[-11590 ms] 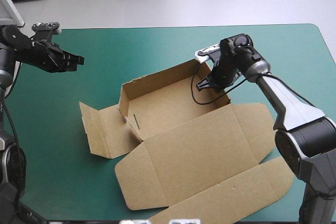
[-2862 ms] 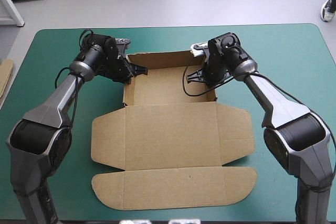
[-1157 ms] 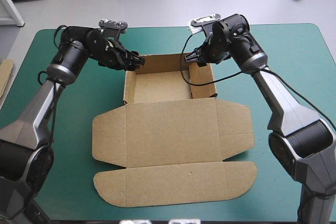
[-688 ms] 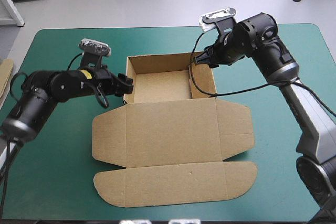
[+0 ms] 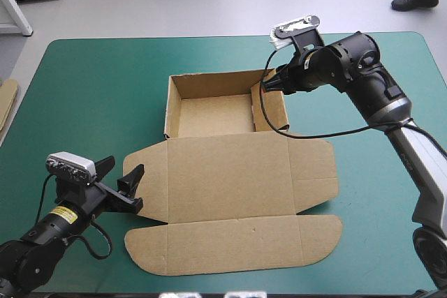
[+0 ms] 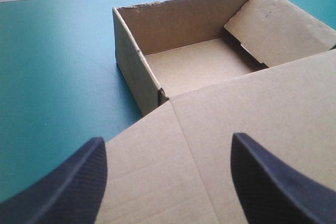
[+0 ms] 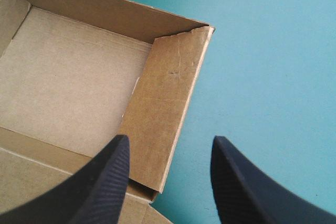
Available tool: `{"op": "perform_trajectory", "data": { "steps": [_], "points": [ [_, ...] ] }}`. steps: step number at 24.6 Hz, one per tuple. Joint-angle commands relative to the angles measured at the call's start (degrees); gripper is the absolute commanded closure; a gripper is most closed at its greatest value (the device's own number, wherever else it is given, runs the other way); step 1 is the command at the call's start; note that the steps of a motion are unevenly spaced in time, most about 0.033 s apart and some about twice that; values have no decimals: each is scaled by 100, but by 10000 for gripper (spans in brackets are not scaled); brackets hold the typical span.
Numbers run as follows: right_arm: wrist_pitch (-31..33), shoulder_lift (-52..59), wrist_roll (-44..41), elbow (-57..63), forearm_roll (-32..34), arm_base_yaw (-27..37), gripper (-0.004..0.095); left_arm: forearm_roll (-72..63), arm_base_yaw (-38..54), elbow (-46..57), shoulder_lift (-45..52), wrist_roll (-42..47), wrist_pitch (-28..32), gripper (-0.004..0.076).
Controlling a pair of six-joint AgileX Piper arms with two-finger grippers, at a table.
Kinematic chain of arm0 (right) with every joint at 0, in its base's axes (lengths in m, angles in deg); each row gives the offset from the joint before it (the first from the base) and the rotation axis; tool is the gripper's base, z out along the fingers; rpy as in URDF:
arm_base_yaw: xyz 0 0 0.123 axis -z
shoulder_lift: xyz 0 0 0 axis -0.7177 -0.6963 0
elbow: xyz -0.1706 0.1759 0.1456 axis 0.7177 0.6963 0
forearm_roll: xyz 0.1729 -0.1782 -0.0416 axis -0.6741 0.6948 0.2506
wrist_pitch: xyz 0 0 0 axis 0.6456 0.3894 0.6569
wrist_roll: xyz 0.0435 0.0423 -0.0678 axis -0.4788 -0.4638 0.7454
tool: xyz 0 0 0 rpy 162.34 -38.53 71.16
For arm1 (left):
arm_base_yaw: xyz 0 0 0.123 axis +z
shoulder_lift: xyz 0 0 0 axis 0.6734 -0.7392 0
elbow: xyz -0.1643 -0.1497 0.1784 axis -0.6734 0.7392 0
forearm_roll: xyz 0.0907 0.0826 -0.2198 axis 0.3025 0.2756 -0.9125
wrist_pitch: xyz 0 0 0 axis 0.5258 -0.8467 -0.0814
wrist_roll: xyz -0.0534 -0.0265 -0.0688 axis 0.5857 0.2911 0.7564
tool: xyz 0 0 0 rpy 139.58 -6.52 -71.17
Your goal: Fold the box
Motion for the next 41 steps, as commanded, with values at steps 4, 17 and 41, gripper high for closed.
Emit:
{"op": "perform_trajectory", "data": {
  "steps": [4, 17, 41],
  "points": [
    [-330, 4, -240, -206, 154, 5, 295, -102, -34, -140, 0, 8, 346, 244],
    [729, -1705, -966, -1185, 234, 5, 229, -124, -34, -140, 0, 8, 335, 248],
    [1051, -2212, -455, -1293, 280, 312, 926, -124, -34, -140, 0, 24, 247, 248]
  ]
}}
